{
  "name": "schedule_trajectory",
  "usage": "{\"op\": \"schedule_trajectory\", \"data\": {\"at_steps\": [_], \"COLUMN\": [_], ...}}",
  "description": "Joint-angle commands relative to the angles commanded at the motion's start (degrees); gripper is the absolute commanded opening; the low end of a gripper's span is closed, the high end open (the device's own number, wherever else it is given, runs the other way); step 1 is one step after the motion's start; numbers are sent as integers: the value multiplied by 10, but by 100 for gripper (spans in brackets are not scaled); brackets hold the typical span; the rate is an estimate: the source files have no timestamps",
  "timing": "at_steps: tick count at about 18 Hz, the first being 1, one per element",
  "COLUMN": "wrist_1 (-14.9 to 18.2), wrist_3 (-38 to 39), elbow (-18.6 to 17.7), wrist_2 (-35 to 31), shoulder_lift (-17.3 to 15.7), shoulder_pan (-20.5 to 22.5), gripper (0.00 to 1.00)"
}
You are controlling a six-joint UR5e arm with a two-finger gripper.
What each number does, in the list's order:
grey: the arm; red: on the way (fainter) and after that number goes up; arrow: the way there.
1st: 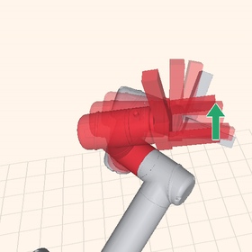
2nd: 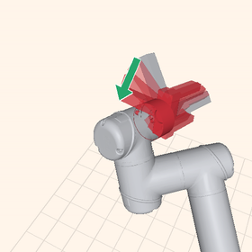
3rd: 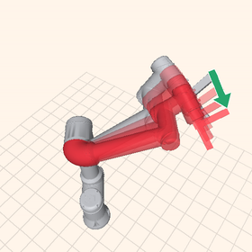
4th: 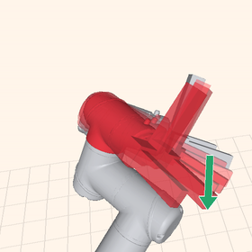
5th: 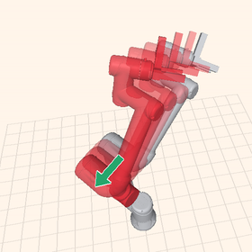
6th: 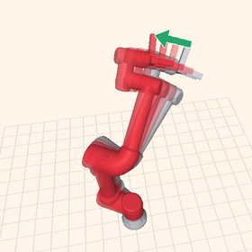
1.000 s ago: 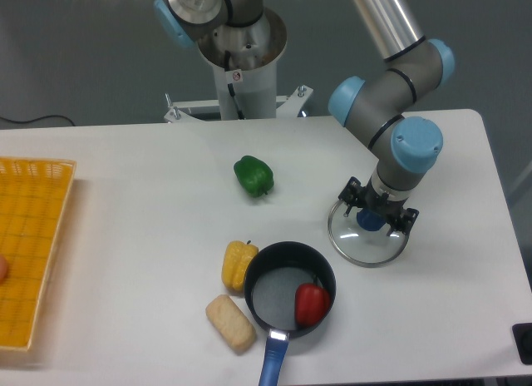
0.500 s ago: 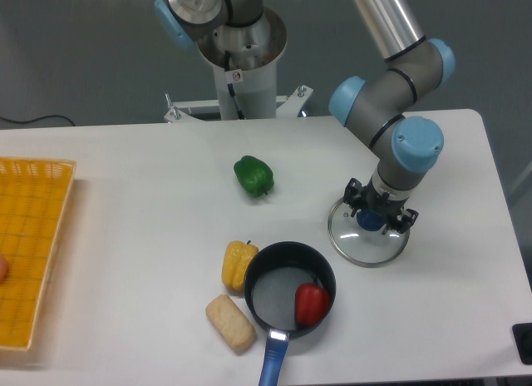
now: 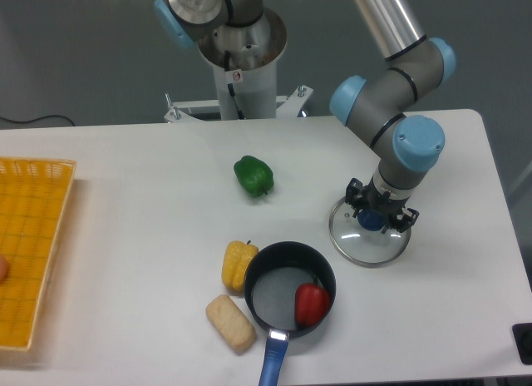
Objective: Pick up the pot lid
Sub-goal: 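Close the gripper on the blue knob of the lid, then lift the glass lid up off the table by its knob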
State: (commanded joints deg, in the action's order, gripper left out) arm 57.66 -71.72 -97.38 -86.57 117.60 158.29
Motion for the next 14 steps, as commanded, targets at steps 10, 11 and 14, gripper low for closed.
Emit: {"op": "schedule_trajectory", "data": {"at_steps": [10, 11, 14], "wrist_1": [28, 47, 118], "wrist_3": [-1, -1, -1], "elbow": [10, 16, 51], "wrist_2": [-4, -4, -4], "shoulder_lift": [-40, -47, -58], "shoulder_pan": [-4, -4, -6], "gripper": [40, 40, 40]}}
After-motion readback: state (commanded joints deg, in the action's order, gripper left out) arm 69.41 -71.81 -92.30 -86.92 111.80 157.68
